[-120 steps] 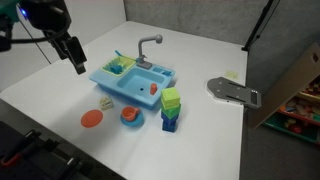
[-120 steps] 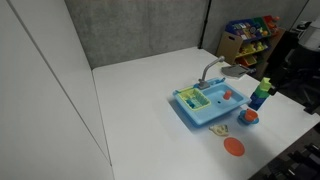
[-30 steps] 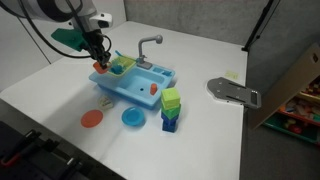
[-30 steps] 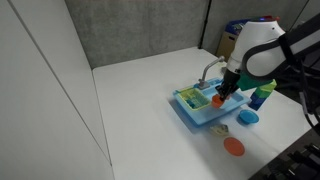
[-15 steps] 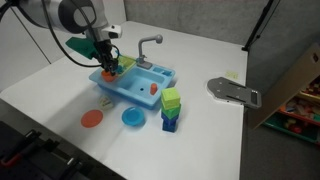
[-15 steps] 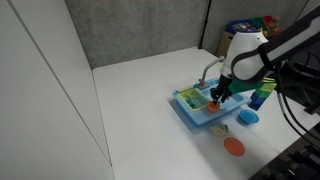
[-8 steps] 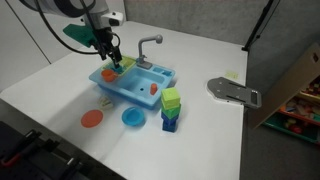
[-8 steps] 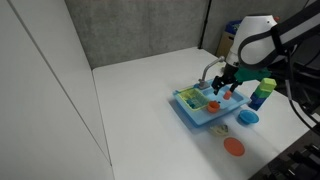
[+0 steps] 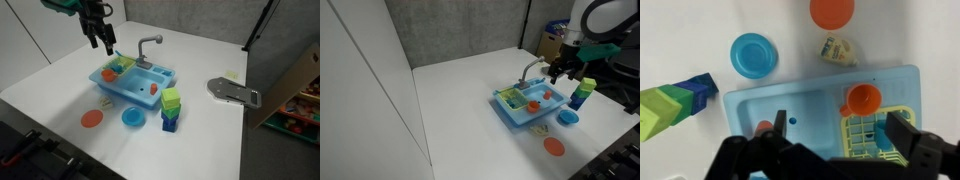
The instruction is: Pick up the orange mug and put it on the light blue surface in front of the dish rack
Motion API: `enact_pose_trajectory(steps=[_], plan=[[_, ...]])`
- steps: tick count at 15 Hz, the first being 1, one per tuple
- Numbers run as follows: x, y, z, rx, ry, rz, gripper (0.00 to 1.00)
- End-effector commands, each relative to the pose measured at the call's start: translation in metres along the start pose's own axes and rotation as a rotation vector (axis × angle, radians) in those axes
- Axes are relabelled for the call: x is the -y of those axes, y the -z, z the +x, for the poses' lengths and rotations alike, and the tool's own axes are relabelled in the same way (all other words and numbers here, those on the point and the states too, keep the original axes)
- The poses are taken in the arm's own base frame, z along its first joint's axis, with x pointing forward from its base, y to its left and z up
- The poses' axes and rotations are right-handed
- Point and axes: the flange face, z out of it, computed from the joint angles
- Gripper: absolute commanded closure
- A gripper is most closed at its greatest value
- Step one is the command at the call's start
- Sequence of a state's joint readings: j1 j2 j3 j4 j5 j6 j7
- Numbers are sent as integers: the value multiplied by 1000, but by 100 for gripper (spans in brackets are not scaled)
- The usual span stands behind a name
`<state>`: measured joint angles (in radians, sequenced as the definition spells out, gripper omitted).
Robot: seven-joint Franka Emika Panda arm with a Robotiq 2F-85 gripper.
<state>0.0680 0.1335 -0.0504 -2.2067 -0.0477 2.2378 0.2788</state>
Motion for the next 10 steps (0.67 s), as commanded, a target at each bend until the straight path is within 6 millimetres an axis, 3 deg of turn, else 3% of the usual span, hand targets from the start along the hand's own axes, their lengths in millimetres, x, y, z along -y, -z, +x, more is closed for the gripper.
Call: enact_pose_trajectory(steps=[1, 10], plan=[[-26, 42, -35, 16, 58, -28, 0], [-87, 150, -102, 42, 150, 3, 0]])
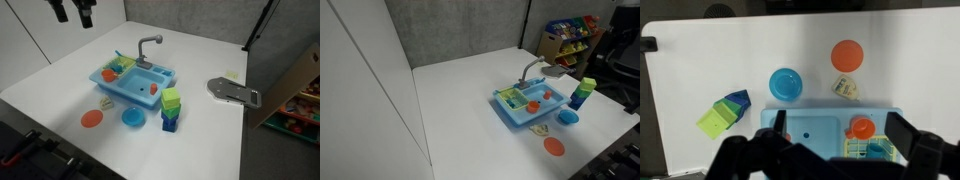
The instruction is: Pick up the orange mug and put it on the light blue surface in front of the dish rack
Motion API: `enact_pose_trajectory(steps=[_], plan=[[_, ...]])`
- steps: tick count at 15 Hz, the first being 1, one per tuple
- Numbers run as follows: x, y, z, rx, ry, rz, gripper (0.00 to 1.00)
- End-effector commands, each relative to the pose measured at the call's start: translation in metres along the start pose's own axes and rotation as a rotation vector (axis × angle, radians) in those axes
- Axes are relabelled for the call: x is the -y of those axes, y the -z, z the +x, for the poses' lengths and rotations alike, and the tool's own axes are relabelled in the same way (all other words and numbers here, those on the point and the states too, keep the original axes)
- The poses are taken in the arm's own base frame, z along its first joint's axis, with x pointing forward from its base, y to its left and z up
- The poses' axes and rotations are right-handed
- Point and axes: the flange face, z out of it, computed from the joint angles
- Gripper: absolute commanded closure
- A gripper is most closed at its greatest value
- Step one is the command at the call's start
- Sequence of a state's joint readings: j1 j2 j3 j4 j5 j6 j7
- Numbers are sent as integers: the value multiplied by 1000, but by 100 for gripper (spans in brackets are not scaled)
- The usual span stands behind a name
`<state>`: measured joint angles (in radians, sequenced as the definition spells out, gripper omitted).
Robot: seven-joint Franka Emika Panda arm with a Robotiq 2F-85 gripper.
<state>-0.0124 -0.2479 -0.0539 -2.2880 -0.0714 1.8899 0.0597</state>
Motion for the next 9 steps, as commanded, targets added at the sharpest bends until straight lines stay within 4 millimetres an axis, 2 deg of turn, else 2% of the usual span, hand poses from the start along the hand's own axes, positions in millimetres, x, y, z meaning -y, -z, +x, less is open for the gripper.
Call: enact_pose_trajectory(steps=[1, 4, 5, 6, 9], plan=[[-18, 40, -33, -14, 12, 12, 0], [-23, 61, -49, -30, 4, 12, 0], [-23, 60, -53, -32, 4, 16, 0], [-19, 55, -45, -30, -10, 12, 0], [-19, 60, -49, -38, -11, 13, 0]])
